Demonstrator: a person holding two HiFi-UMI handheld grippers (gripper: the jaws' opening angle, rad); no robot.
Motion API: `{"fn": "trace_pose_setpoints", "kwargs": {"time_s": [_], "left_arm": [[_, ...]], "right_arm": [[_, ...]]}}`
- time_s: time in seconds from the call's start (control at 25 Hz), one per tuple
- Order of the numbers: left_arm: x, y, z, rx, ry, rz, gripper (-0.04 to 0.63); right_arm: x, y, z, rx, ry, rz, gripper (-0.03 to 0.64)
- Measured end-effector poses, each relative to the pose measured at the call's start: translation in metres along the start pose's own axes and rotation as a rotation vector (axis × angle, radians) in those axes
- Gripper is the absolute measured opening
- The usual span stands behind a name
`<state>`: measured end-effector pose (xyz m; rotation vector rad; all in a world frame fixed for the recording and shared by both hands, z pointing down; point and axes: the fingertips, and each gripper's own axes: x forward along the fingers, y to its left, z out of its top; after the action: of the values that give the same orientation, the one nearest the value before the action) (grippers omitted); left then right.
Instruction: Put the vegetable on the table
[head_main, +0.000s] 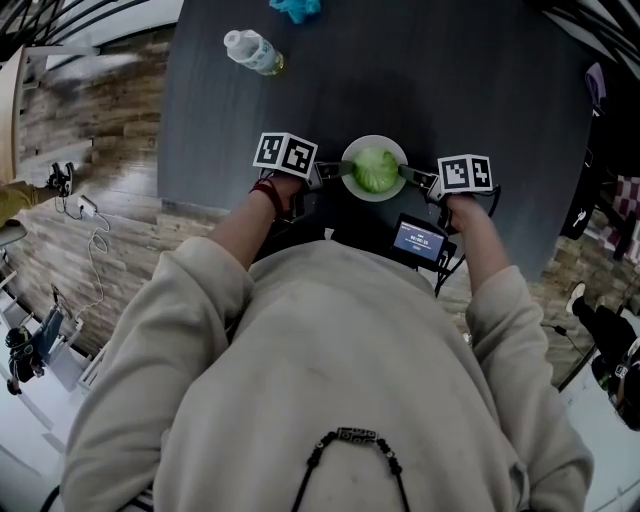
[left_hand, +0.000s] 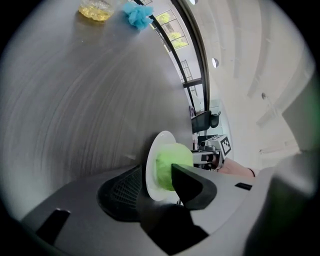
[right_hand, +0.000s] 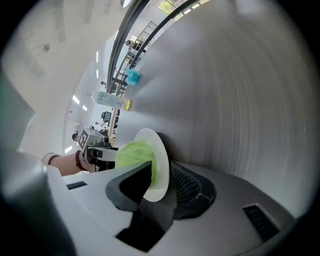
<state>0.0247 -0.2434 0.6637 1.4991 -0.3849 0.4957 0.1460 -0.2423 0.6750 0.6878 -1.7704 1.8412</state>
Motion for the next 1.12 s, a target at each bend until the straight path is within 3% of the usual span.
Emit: {"fn": "trace_pose_setpoints", "kwargs": {"time_s": [0.12, 0.44, 0.52, 0.6, 0.68, 0.76, 0.92, 1.04, 1.12], "left_arm": [[-0.010, 0.001, 0.005, -0.010, -0.037, -0.009, 0.211], [-0.029, 0.007, 0.005, -0.013, -0.086, -0.001, 0.233], [-0.035, -0.002, 0.005, -0.016, -0.103, -0.032, 0.217], [-0.045, -0.014, 0.008, 0.009, -0.128, -0.054, 0.134], [-0.056, -0.026, 0.012, 0.055, -0.151, -0.065, 0.014], [-0.068, -0.042, 0.010, 0.094, -0.164, -0.095, 0.006], [-0.091, -0.085, 0.014, 0.177, -0.215, -0.194, 0.006], [-0.107, -0.125, 0.025, 0.319, -0.299, -0.237, 0.006], [-0.122, -0.156, 0.029, 0.470, -0.362, -0.241, 0.006]], "right_arm": [[-0.007, -0.001, 0.007, -0.011, -0.035, -0.028, 0.166], [-0.030, -0.001, 0.017, -0.006, -0.106, -0.054, 0.172], [-0.038, 0.002, 0.019, -0.018, -0.119, -0.065, 0.169], [-0.049, 0.006, 0.023, -0.052, -0.131, -0.091, 0.155], [-0.062, 0.012, 0.029, -0.094, -0.157, -0.128, 0.087], [-0.077, 0.028, 0.032, -0.137, -0.191, -0.126, 0.026], [-0.100, 0.078, 0.030, -0.288, -0.226, -0.098, 0.017], [-0.121, 0.119, 0.027, -0.388, -0.308, -0.096, 0.017], [-0.138, 0.147, 0.025, -0.439, -0.379, -0.092, 0.017]]}}
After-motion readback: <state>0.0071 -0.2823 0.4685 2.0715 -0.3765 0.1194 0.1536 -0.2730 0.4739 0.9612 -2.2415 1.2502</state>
